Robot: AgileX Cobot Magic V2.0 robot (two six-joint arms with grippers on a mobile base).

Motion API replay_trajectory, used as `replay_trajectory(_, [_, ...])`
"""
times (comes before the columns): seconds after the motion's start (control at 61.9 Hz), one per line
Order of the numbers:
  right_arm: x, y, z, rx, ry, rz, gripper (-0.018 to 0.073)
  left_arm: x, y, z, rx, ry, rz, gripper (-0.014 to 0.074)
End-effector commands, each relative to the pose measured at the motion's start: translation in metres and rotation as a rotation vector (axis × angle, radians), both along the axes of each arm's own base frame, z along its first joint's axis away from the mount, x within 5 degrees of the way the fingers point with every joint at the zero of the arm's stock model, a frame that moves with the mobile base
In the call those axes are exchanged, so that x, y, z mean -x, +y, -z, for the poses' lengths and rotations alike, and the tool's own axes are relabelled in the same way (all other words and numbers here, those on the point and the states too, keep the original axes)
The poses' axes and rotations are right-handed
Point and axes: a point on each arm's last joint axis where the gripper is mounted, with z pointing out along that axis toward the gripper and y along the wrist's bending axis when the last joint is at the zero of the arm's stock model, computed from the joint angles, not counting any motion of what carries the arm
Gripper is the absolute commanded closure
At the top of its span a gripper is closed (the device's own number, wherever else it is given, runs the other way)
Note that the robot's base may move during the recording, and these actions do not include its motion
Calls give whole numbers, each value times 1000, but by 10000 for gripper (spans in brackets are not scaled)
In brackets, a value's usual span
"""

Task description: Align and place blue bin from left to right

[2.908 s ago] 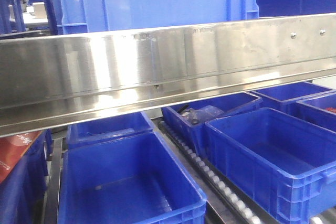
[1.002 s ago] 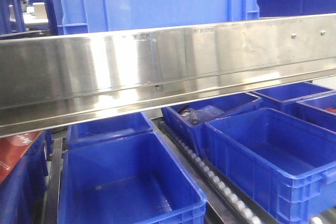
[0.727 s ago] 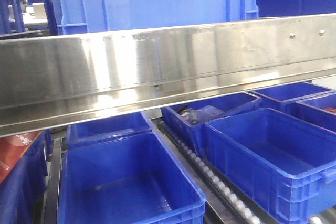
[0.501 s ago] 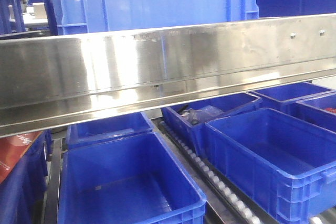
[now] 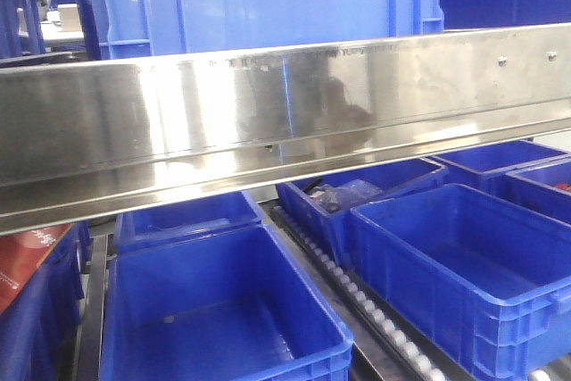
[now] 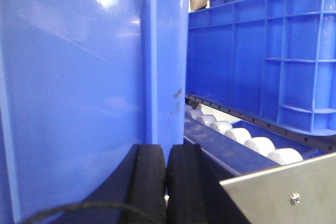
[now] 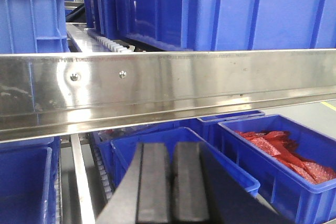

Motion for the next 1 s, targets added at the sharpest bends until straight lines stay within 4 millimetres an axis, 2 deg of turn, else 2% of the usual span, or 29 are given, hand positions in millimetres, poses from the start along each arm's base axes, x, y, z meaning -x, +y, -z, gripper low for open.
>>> replay_trajectory(0.0, [1,0,-1,4,-16,4,638,1,0,-2,2,-20,-3,595])
replay_trajectory(0.178, [1,0,-2,-86,-27,7,638,1,0,-2,2,-20,-3,595])
replay_trajectory(0.985, [1,-1,-2,-70,-29,8,638,1,0,-2,2,-20,-3,595])
